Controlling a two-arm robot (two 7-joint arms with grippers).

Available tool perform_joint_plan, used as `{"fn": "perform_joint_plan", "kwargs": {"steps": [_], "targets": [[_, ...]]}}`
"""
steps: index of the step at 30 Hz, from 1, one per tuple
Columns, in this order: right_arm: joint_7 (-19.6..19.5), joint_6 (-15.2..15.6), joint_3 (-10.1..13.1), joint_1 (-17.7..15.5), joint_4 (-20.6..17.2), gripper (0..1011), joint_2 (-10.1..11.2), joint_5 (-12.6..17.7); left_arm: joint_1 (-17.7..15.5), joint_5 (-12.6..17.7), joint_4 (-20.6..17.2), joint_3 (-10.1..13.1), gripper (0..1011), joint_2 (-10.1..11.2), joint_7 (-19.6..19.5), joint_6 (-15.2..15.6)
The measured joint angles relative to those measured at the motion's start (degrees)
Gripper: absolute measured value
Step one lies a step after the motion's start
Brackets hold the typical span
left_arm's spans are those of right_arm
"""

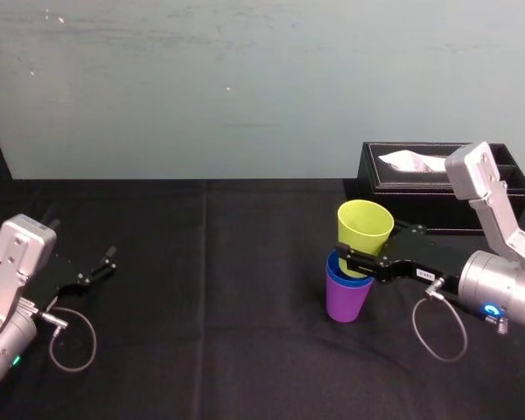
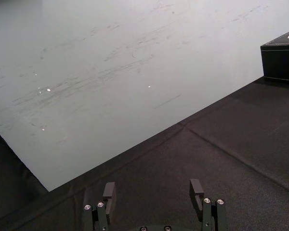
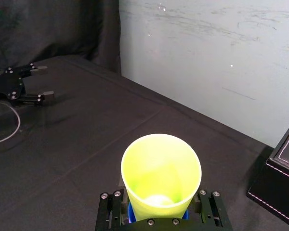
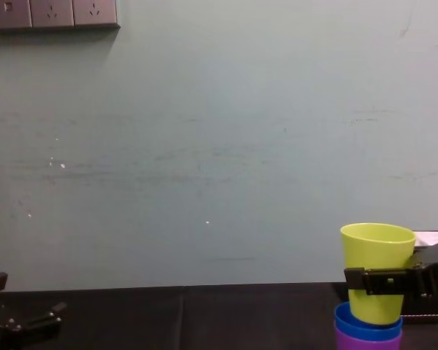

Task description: Stack the three plastic cups sequentially using one hand.

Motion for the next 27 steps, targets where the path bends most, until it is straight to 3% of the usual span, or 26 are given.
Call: {"fn": "perform_joint_plan", "kwargs": {"steps": [27], "targets": [[-0.54, -1.15, -1.55, 1.13, 2.60, 717, -1.42, -0.93, 0.00, 0.00, 0.00, 0.00, 1000, 0.00, 0.00, 0.00]]}}
